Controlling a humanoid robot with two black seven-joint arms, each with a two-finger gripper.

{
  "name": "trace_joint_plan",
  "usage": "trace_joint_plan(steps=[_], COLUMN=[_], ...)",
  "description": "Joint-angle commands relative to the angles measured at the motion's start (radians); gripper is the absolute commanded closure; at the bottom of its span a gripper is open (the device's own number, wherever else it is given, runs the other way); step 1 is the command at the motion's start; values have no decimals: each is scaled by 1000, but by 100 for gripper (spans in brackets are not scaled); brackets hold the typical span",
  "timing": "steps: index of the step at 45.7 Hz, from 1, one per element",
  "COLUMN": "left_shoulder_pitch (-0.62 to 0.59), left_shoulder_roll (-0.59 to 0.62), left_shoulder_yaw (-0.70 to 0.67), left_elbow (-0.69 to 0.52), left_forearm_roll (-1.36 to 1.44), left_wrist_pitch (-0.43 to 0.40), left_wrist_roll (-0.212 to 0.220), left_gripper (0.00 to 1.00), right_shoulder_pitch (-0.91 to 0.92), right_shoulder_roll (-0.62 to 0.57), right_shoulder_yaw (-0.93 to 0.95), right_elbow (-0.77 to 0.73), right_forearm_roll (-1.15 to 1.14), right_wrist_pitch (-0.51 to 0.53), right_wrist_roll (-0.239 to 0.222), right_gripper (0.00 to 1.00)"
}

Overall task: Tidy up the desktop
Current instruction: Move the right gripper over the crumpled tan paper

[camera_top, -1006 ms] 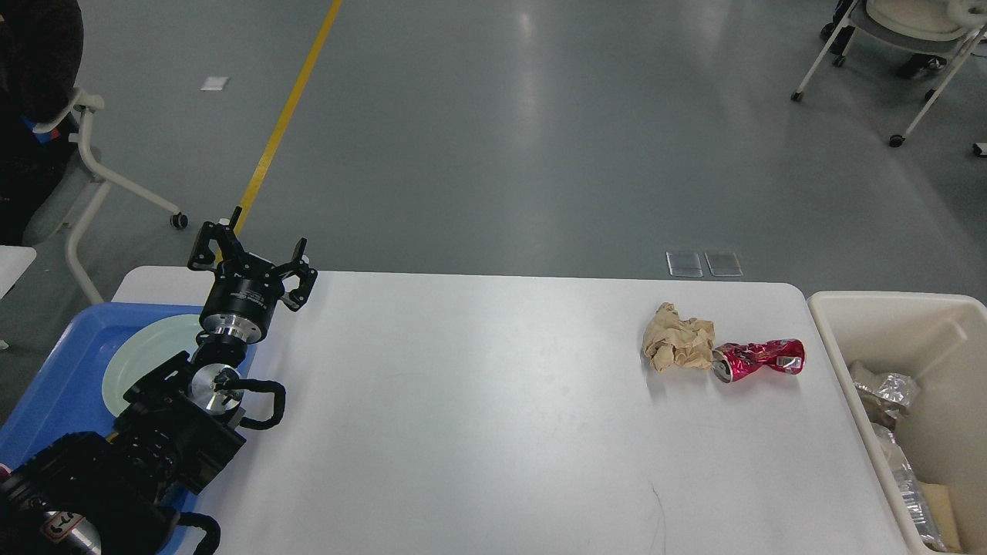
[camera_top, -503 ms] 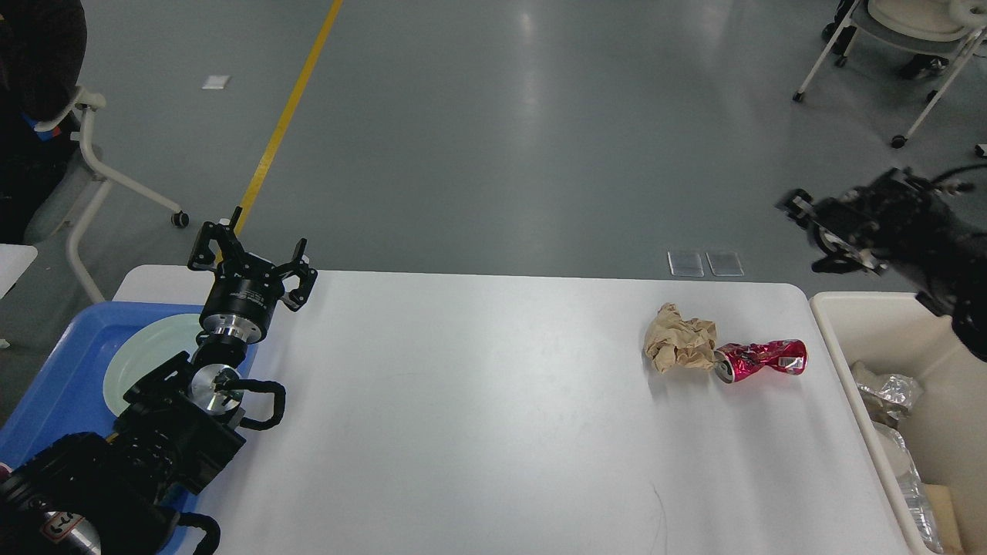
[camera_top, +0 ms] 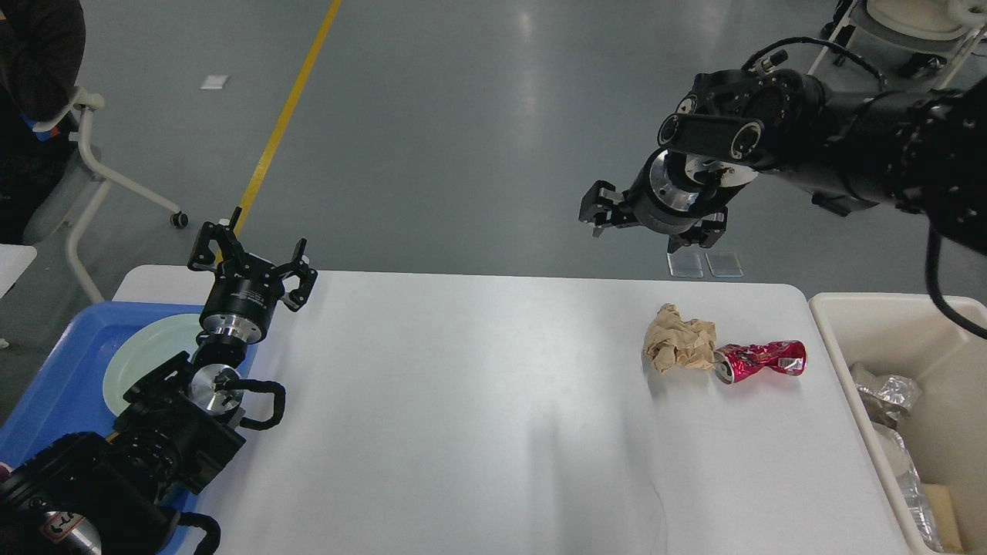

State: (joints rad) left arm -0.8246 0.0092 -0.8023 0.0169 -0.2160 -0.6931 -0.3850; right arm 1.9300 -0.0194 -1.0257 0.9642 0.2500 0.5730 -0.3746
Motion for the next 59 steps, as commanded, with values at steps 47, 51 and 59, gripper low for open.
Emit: trace_joint_plan(steps=[47,51,59], left_shoulder_pitch=[-1,-1,-1], left_shoulder_roll=[0,0,0], left_shoulder_yaw=[0,0,0], left_elbow=[0,0,0], left_forearm_roll=[0,0,0], left_wrist_pitch=[1,0,0], left_wrist_roll=[0,0,0], left_gripper=[3,3,3], right_shoulder_pitch=[-440,-488,-563], right_shoulder_roll=[-44,-11,42], right_shoulder_yaw=[-108,-108,-85], right_elbow=[-159,-225,-327], right_forearm_roll=[11,12,11], right_wrist_pitch=[-522,-532,-536], right_wrist_roll=[-7,-7,-6], right_gripper=[0,0,0])
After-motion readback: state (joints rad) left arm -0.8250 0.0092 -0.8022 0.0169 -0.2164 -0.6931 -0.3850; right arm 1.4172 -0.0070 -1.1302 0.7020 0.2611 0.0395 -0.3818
